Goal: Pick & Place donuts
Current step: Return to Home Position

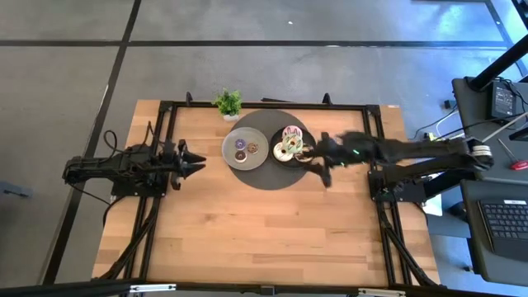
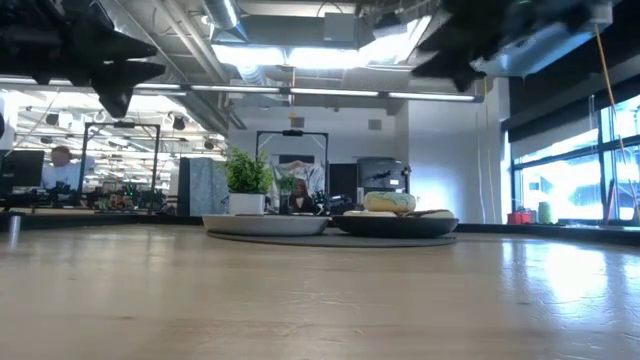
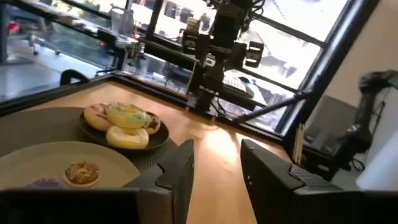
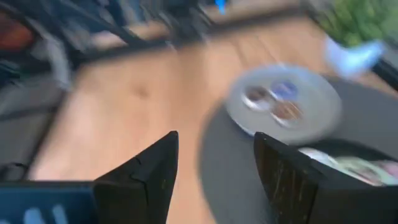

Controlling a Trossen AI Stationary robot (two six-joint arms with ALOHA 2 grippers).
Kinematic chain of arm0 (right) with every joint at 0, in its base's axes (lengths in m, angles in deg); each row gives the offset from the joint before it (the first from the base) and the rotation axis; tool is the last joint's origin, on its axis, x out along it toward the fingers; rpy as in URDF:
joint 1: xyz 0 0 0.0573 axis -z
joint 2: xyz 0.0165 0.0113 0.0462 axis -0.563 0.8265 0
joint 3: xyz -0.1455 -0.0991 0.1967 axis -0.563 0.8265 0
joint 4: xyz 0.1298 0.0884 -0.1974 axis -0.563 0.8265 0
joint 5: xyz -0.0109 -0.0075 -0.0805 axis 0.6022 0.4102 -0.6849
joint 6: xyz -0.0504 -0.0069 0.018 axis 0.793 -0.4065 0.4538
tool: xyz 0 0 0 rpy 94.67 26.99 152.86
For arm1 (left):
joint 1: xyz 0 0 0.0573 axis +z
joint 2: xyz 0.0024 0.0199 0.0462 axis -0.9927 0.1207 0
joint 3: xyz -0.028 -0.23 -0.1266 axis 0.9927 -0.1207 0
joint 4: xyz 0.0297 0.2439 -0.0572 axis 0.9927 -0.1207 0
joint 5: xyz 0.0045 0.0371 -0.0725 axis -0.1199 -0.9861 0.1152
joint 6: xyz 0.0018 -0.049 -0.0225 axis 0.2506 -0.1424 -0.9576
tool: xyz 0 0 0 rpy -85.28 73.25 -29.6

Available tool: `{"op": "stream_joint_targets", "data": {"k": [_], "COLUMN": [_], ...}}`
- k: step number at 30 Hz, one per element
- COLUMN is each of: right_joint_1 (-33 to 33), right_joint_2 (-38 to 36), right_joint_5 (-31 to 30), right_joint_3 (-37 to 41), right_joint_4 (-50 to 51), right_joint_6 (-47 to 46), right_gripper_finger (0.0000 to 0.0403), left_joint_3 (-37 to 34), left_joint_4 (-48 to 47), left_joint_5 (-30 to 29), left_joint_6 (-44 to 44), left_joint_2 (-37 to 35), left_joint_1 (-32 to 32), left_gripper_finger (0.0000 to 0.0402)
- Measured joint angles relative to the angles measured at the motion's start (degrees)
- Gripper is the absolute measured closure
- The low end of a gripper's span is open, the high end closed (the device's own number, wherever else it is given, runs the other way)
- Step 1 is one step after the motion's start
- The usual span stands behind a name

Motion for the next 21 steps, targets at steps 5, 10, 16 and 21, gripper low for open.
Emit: {"op": "stream_joint_targets", "data": {"k": [5,10,16,21], "right_joint_1": [-8.68,-12.63,-14.34,-14.60], "right_joint_2": [-12.21,-20.49,-24.36,-27.40], "right_joint_5": [-1.27,-1.35,-1.38,-1.40], "right_joint_3": [13.20,21.40,25.80,30.99], "right_joint_4": [-17.01,-22.79,-26.21,-29.85], "right_joint_6": [1.81,-1.87,-3.94,-4.03], "right_gripper_finger": [0.0192,0.0192,0.0192,0.0192], "left_joint_3": [0.00,-3.01,-6.16,-6.19], "left_joint_4": [1.69,9.12,13.90,11.65], "left_joint_5": [0.98,1.58,3.25,1.65], "left_joint_6": [4.28,4.89,4.46,4.10], "left_joint_2": [-0.02,-0.03,-0.04,-0.04], "left_joint_1": [0.00,0.00,0.11,0.11], "left_gripper_finger": [0.0274,0.0274,0.0274,0.0274]}}
